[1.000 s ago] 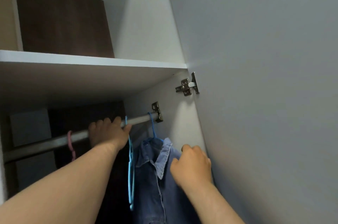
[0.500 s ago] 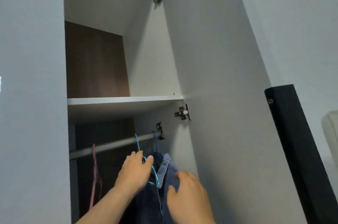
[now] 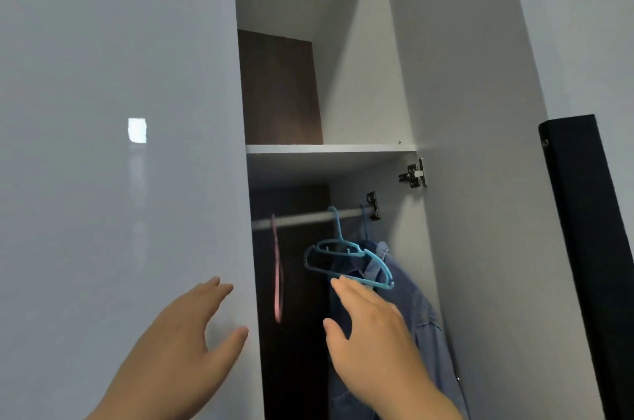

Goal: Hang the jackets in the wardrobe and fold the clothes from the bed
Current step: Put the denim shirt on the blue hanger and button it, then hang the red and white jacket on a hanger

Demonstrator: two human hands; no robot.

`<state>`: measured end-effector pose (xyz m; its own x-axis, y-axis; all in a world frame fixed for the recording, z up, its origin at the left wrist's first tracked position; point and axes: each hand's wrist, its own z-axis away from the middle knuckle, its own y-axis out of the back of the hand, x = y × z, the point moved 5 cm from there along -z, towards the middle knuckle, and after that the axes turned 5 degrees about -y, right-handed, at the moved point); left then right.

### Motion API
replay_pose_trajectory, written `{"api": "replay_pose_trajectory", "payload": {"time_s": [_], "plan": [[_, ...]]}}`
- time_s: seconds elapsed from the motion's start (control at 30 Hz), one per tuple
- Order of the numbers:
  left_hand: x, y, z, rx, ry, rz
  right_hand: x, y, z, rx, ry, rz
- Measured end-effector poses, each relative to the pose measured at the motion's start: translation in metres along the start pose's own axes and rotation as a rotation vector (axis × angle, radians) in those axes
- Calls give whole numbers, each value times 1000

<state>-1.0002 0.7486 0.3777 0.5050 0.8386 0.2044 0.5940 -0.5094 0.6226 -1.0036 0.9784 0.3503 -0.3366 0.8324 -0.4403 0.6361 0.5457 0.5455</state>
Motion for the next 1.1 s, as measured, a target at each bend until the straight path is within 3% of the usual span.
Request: {"api": "replay_pose_trajectory", "payload": {"time_s": [0.23,0.63,0.77,0.93,1.1], "plan": [[-67,31,57,36,140,-176,-46,-36,11,-85,193,-19],[-162,72,126,-22,329,-273,-119,-117,29,-215,414,-10],[-184,87,162,-13,416,-377,-147,-152,42,-361,537,-87],[-191,128,205,-42,566,-582,-201,-192,68,-402,611,-109],[-205,170,268,-52,772,-626,-265,-229,113,-380,805,-90]]}}
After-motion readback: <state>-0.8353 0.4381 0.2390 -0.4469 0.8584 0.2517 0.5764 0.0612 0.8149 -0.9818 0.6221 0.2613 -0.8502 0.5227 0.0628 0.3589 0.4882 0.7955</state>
